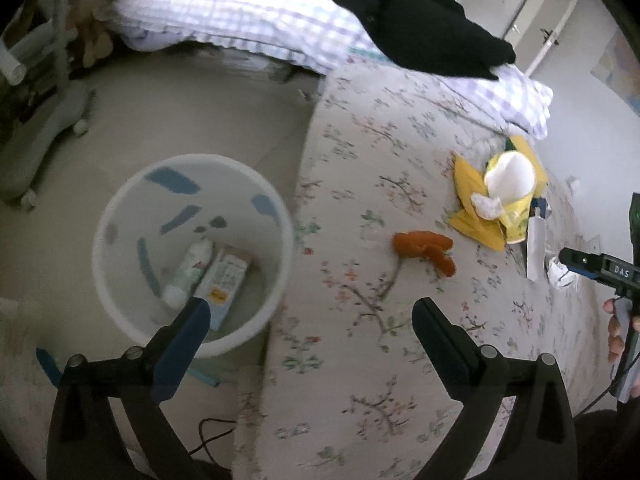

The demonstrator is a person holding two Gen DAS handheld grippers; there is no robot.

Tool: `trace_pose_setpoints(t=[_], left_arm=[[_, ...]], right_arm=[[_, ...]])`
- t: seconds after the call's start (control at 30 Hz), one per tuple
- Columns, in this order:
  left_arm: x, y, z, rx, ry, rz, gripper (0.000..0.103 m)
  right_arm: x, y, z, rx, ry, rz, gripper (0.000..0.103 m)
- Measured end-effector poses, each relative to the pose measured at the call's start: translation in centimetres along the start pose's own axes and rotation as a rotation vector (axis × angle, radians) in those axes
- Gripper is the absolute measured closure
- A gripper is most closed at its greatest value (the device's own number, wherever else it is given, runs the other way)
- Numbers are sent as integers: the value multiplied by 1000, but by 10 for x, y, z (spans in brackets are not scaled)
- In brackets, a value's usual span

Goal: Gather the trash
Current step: 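Grasp the orange peel with the left gripper while the right gripper grasps the blue box, then carry peel and blue box over the wastebasket and release both inside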

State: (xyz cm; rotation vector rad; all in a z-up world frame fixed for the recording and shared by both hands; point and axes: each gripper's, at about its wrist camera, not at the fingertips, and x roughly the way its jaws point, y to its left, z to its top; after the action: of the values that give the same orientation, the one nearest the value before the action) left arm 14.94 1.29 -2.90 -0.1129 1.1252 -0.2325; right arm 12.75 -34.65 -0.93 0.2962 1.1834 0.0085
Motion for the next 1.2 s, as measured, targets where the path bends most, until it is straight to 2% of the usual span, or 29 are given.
trace_pose_setpoints(t=[0.3, 0.7, 0.77, 0.9, 1.0, 1.07, 1.1, 1.13, 1.2], left_arm=[[35, -30, 14, -1, 80, -30, 1], [60, -62, 22, 78, 90, -57, 4], [62, -67, 23, 94, 86, -92, 21], [70, -76, 23, 118, 102, -112, 39], [71, -79, 24, 134, 84, -100, 50], [72, -79, 26, 136, 77, -91, 65], [72, -78, 26, 134, 75, -88, 69], [72, -76, 26, 132, 74, -83, 79], [72, -74, 27, 130, 72, -92, 80]], right_arm=[[28, -2, 11, -27, 33, 10, 22], [48, 16, 12, -128, 73, 46, 22], [52, 18, 11, -140, 85, 44, 22], [50, 18, 12, -148, 92, 51, 24], [44, 19, 13, -149, 86, 66, 35], [39, 20, 12, -155, 82, 84, 46], [36, 20, 12, -157, 81, 88, 49], [33, 19, 12, -162, 79, 91, 56], [28, 21, 11, -174, 70, 99, 61]])
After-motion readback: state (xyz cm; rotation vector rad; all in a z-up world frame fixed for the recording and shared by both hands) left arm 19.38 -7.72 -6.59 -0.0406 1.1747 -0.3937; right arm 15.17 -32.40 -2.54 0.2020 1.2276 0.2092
